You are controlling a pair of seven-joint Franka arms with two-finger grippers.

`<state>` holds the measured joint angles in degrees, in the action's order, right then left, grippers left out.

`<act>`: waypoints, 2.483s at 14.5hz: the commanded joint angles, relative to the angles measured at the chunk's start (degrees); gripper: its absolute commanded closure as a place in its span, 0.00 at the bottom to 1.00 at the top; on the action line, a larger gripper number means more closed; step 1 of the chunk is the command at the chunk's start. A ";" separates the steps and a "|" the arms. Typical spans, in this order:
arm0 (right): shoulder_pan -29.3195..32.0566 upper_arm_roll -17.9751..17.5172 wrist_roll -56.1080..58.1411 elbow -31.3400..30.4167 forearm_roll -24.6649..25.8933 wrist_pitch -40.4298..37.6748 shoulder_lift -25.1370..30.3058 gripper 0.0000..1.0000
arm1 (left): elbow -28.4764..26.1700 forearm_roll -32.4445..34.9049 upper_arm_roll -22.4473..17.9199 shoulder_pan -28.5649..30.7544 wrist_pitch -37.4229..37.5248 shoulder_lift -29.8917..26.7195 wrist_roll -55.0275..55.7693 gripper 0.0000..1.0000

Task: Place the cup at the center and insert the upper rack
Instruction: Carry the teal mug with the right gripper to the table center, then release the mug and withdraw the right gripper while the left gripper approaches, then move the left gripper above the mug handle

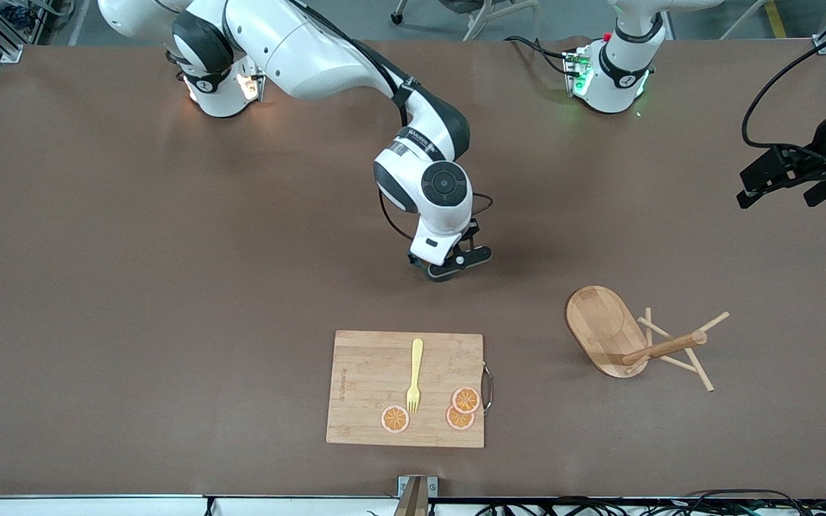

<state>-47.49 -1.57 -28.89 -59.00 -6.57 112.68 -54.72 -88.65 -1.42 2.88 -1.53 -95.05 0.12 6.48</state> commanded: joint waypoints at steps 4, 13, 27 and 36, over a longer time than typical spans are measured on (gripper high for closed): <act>0.81 1.47 -0.81 1.17 -0.63 -8.17 4.61 0.00 | 0.67 -0.52 0.81 -1.10 1.96 0.59 0.91 0.00; 24.34 1.92 -0.29 0.91 -0.11 -25.74 21.40 0.00 | -1.43 -1.57 9.23 -2.77 8.30 -0.12 5.27 0.00; 49.68 6.83 24.64 -5.66 2.79 -28.94 32.90 0.00 | -3.46 -0.96 29.56 -14.10 5.67 10.68 44.65 0.00; 57.00 -0.91 31.36 -19.83 3.75 -19.78 45.14 0.00 | -7.15 12.47 29.47 -27.90 -14.98 20.00 71.45 0.00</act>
<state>10.32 -1.93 2.28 -74.01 -4.36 92.12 -13.96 -95.68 6.84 32.38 -27.52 -107.03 17.99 72.42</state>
